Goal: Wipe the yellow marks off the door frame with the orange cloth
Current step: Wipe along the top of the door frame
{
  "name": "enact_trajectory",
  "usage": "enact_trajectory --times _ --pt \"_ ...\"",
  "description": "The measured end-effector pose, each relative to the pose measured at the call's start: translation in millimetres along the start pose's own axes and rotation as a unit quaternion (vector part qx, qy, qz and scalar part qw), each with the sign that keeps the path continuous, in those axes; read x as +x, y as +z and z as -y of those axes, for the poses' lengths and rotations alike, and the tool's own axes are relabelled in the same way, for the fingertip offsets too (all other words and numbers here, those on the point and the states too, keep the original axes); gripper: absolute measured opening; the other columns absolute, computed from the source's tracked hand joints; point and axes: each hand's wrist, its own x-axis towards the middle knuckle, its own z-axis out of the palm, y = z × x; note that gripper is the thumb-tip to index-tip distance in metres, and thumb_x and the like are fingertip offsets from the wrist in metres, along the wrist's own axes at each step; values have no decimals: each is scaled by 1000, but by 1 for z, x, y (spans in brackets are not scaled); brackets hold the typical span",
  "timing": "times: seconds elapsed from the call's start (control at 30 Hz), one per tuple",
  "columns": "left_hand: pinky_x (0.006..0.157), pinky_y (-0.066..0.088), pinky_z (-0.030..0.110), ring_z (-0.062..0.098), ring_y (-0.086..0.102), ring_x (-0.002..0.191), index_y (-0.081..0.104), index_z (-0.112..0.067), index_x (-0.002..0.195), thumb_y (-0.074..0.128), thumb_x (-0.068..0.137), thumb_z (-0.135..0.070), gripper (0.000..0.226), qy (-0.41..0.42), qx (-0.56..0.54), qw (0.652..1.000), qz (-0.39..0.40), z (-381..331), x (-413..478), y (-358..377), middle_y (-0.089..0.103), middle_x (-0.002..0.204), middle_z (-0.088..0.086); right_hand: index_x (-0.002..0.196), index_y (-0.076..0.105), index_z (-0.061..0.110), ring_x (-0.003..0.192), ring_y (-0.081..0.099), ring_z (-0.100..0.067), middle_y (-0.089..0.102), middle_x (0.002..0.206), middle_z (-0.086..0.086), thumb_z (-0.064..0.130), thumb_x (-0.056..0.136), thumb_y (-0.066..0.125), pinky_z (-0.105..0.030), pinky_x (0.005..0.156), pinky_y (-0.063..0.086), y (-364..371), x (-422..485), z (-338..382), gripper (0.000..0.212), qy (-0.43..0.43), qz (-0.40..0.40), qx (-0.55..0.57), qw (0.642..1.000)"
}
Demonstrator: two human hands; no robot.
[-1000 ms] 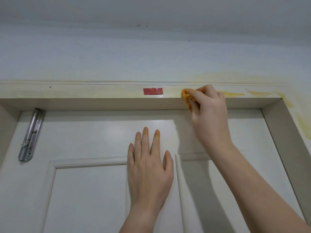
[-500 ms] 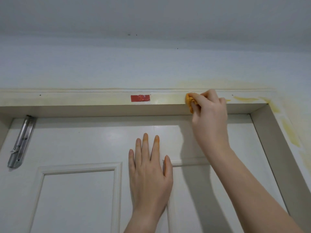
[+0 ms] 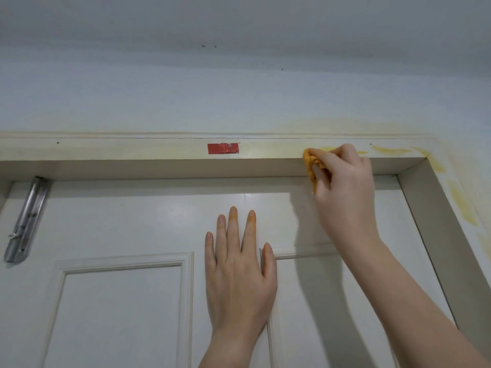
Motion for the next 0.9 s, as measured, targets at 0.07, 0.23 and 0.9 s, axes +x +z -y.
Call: enact_trajectory --times 0.07,0.23,0.9 --pt "138 9 49 17 -2 171 19 -33 173 26 111 -53 66 1 1 1000 -3 -1 1 2 8 184 -2 120 76 20 86 43 -26 53 100 6 5 100 64 -26 77 29 6 1 9 27 -43 12 12 999" --pt "139 9 49 17 -3 171 18 -33 174 26 110 -53 67 -3 -2 1000 -6 -4 1 2 7 184 -2 114 76 19 85 42 -29 58 102 -4 2 100 60 -31 75 30 7 17 1 27 3 0 -16 1000" --pt "139 8 50 16 -6 170 16 -34 174 27 110 -53 68 9 -18 1000 14 -32 5 11 4 184 -3 121 76 22 89 45 -27 60 104 2 9 102 63 -26 79 33 -2 13 -18 27 -35 16 2 999"
